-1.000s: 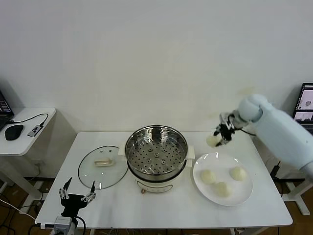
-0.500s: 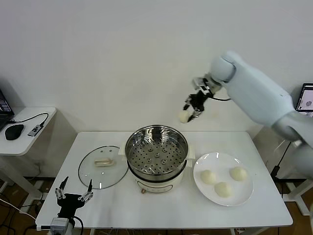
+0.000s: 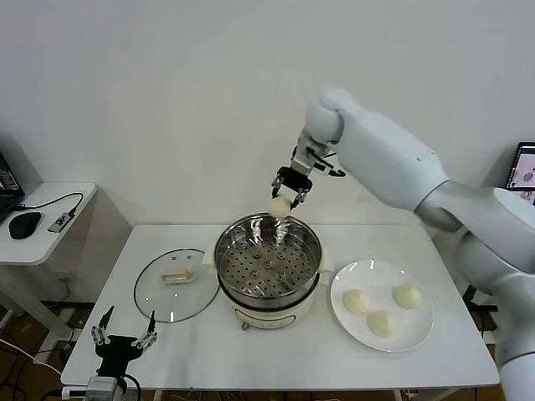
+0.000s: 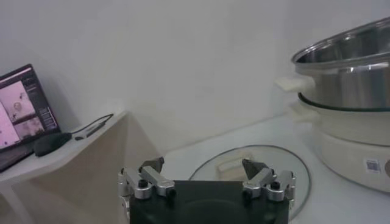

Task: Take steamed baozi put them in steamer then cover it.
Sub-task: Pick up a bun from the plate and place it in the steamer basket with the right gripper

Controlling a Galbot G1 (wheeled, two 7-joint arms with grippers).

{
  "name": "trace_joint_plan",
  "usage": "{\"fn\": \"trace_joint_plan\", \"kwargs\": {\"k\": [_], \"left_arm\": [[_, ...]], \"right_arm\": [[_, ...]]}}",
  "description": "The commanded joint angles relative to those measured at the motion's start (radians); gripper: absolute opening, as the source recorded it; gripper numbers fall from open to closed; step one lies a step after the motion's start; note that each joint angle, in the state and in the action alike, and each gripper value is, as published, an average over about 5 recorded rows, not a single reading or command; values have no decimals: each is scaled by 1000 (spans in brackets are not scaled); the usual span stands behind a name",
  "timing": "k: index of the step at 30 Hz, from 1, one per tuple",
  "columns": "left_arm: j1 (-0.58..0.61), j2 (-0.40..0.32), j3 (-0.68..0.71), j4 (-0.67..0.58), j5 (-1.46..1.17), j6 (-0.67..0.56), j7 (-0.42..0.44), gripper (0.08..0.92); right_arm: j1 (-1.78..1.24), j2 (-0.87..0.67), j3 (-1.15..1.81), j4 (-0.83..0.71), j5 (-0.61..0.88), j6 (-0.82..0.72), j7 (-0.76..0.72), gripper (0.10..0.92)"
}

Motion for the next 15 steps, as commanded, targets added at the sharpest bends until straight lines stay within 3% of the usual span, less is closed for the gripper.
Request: {"fn": "trace_joint_plan", "kwargs": {"k": [1, 15], "left_arm": [[8, 4, -2, -2, 3, 1, 1, 823], [1, -1, 1, 12, -2, 5, 5, 823]], "right_arm": [[-23, 37, -33, 6, -92, 126, 11, 501], [-117, 94, 13, -62, -228, 125, 81, 503]]}}
